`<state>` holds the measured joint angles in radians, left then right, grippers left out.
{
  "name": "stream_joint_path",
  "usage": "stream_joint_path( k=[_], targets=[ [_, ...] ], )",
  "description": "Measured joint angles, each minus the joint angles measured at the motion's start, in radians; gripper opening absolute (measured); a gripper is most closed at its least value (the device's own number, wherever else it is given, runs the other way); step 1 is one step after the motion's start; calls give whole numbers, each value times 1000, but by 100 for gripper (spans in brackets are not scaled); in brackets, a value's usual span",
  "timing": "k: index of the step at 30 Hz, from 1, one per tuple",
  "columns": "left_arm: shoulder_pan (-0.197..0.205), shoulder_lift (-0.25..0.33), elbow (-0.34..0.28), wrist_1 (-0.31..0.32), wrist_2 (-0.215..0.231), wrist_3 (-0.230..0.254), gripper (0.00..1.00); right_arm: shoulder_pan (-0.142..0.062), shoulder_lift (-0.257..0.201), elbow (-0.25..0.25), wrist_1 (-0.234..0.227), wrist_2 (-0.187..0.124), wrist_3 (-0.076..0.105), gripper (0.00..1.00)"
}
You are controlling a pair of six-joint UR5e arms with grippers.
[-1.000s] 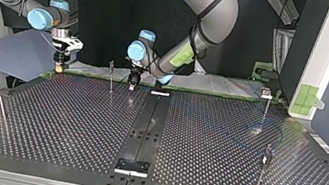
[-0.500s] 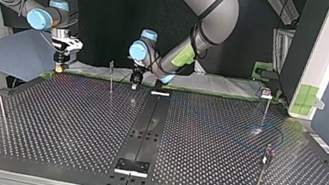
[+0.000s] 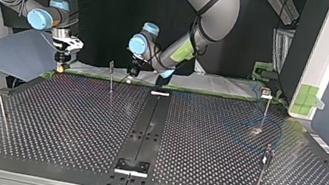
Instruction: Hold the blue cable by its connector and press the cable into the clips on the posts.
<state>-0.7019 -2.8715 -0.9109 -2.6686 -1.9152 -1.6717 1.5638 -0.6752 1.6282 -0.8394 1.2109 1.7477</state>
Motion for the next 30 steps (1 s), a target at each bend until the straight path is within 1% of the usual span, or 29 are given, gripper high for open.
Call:
stream_joint_path(
  k=[3,7,10,14,21,30],
  targets=[
    [-7,0,-15,-10,8,26,100,0,0,0,1,-1,1,0],
    [-27,1,-22,-14,33,59,100,2,1,0,1,-2,3,0],
    [-45,1,-16,-15,53,69,100,2,1,0,2,-2,4,0],
    [-63,7,-3,-20,64,70,100,3,2,0,2,-2,4,0],
    [-85,23,12,-21,43,58,100,3,2,0,2,-2,5,0],
    [-101,25,4,-20,44,57,100,5,2,0,3,-2,5,0]
  ],
)
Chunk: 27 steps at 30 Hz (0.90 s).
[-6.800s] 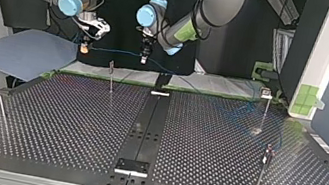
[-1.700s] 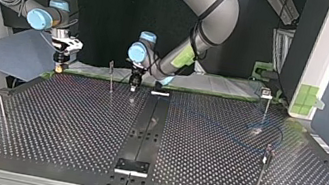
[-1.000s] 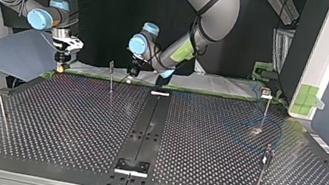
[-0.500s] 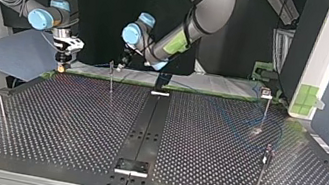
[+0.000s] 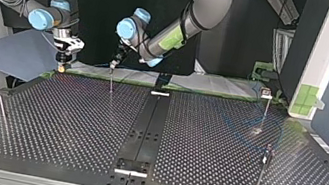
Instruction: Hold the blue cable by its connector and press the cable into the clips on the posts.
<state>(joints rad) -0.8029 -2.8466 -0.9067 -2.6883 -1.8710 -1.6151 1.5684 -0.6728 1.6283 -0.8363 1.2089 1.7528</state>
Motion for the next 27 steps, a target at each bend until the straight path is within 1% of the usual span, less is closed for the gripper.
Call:
stream_joint_path(
  k=[11,27],
  targets=[
    [-10,0,-3,0,-2,-1,100,1,0,0,0,0,0,0],
    [-9,0,-2,8,-3,-14,100,2,0,0,3,0,1,0]
  ],
)
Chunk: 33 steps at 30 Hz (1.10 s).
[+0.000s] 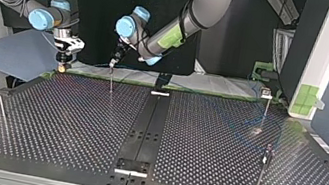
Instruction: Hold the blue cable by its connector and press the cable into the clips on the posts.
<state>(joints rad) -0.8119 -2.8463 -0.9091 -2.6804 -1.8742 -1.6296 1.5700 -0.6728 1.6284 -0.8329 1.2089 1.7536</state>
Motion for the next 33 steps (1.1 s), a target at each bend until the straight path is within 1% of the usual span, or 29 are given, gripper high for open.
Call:
stream_joint_path(
  k=[6,10,14,16,19,24,27,33],
  targets=[
    [2,3,-6,-7,1,3,100,0,0,0,1,0,0,0],
    [-5,28,-28,-26,-4,19,100,0,0,0,1,0,0,0],
    [-24,59,-59,-12,-8,44,100,-1,0,0,1,0,0,0],
    [-35,78,-78,4,-12,47,100,-2,0,0,1,0,0,0],
    [-42,106,-106,30,-15,34,100,-1,0,0,1,0,0,0],
    [-37,147,-147,64,-15,-3,100,0,0,0,1,0,0,0],
    [-32,171,-171,58,-23,-26,100,0,0,0,1,0,2,0],
    [-23,219,-219,16,-64,-75,100,2,0,0,4,0,7,0]
  ],
)
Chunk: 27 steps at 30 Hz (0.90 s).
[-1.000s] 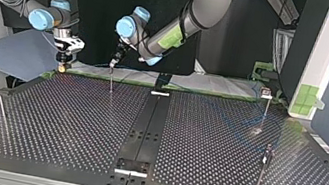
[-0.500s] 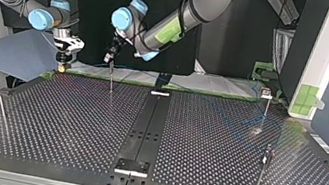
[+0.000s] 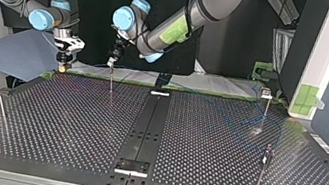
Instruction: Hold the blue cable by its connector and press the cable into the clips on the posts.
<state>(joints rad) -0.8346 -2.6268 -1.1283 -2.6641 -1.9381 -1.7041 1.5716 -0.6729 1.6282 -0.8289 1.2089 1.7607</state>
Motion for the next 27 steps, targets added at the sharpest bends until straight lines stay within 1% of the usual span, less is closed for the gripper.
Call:
stream_joint_path(
  k=[6,10,13,19,27],
  targets=[
    [7,52,-52,-52,-52,-52,100,3,0,0,3,-1,10,0],
    [7,88,-88,-87,-75,-73,100,4,0,0,3,-16,16,0],
    [7,112,-112,-111,-88,-77,100,5,0,0,3,-24,19,0],
    [7,160,-160,-159,-112,-79,100,10,0,0,3,-27,21,0],
    [8,223,-223,-221,-122,-81,100,12,0,0,3,-28,22,0]
  ],
)
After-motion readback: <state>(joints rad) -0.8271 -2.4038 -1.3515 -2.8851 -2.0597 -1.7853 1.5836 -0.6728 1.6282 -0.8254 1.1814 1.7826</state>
